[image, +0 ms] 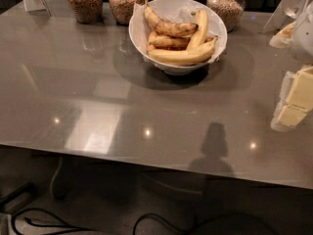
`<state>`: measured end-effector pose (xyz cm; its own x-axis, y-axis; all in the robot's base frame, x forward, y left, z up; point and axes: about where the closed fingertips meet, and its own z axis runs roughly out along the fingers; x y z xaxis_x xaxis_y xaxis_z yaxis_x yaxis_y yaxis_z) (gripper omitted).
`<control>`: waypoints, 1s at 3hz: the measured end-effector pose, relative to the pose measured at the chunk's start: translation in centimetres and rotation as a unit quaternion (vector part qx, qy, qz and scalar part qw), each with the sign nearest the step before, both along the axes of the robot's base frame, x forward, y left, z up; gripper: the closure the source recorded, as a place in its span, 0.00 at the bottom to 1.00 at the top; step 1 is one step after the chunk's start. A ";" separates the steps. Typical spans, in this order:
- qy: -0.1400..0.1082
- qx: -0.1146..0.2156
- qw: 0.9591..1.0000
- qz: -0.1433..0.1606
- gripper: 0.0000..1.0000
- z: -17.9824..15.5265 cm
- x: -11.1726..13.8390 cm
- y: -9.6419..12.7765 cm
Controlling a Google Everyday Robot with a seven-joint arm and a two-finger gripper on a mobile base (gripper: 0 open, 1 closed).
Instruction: Pick banana from white bowl
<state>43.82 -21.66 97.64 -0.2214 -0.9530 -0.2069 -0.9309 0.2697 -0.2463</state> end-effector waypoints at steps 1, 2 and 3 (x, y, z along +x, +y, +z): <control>0.000 0.000 1.000 0.000 0.00 0.0 0.0 0.0; -0.035 0.024 0.999 0.011 0.00 0.3 1.1 0.7; -0.094 0.080 0.992 0.037 0.00 1.0 4.3 2.8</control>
Offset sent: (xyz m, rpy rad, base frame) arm 0.0359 0.0217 0.0087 0.1601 -0.2097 0.0726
